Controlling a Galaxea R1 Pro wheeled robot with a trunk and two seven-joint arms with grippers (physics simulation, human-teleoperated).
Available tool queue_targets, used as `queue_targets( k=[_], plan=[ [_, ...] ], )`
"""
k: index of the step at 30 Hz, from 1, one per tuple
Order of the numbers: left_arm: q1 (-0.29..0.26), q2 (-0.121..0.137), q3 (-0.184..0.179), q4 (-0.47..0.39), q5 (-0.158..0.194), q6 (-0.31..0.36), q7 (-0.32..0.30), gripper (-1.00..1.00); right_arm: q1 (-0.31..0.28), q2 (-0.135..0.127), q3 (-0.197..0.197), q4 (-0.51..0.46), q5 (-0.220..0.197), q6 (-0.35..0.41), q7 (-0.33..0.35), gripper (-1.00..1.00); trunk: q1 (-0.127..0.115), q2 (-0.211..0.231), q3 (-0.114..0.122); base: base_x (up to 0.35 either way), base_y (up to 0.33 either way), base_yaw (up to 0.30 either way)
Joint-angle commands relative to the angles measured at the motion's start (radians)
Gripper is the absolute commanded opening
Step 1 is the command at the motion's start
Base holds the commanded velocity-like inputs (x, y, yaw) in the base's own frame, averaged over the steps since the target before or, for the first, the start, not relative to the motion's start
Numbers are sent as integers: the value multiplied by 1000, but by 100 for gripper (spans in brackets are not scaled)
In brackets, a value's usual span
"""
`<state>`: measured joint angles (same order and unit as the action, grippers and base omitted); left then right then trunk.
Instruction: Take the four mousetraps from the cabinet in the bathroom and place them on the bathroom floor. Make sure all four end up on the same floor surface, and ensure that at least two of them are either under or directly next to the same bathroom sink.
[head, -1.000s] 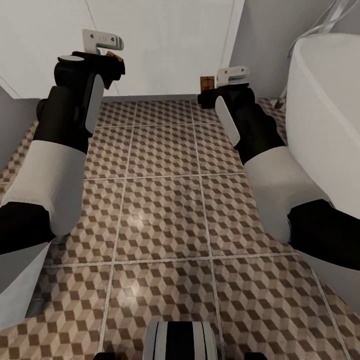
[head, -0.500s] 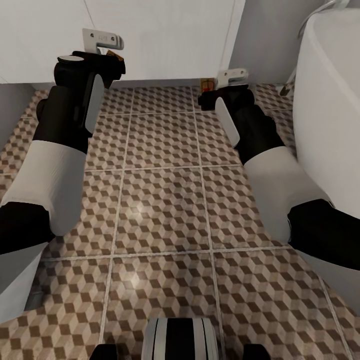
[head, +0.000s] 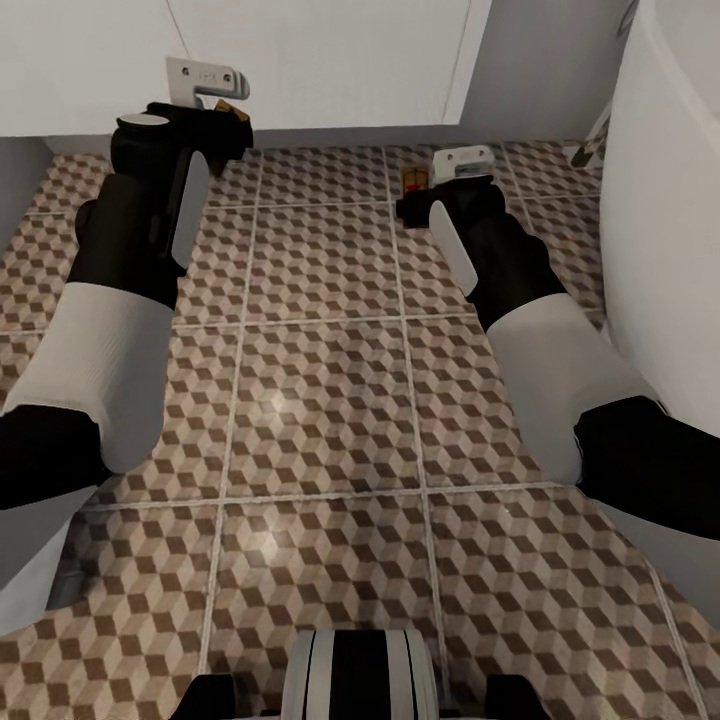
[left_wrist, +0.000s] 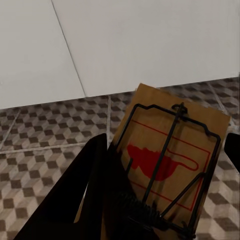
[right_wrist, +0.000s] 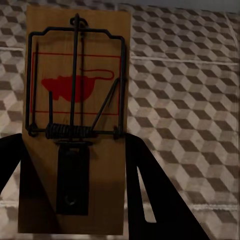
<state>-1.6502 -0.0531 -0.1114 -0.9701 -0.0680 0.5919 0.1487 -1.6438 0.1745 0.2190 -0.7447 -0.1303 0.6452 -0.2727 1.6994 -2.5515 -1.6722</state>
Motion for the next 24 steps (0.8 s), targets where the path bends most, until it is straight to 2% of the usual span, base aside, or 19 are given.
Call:
queue_targets(
  k=[1, 3, 11, 18, 21, 24],
  plan=[
    [0, 0, -2, -2, -6, 5, 1, -100, -1, 0, 2, 0, -14, 2, -11, -100, 0, 0, 3, 0, 0, 0],
    [1, 1, -2, -2, -5, 4, -3, -100, -1, 0, 1, 4, -13, 2, -12, -100, -1, 1, 11, 0, 0, 0],
    [3, 1, -1, -13, -3, 5, -42, -100, -1, 0, 1, 14, -12, 1, -12, -100, -1, 1, 11, 0, 0, 0],
    [4, -2, -2, -23, -11, 13, -39, -100, -1, 0, 2, 16, -14, 0, -11, -100, -1, 1, 11, 0, 0, 0],
    [5, -2, -2, -41, -12, 14, -37, -100, -1, 0, 2, 16, -15, -1, -11, -100, -1, 1, 11, 0, 0, 0],
    [10, -2, -2, -96, -12, 12, -33, -100, -1, 0, 1, 16, -15, -1, -11, -100, 0, 0, -1, 0, 0, 0]
  ],
)
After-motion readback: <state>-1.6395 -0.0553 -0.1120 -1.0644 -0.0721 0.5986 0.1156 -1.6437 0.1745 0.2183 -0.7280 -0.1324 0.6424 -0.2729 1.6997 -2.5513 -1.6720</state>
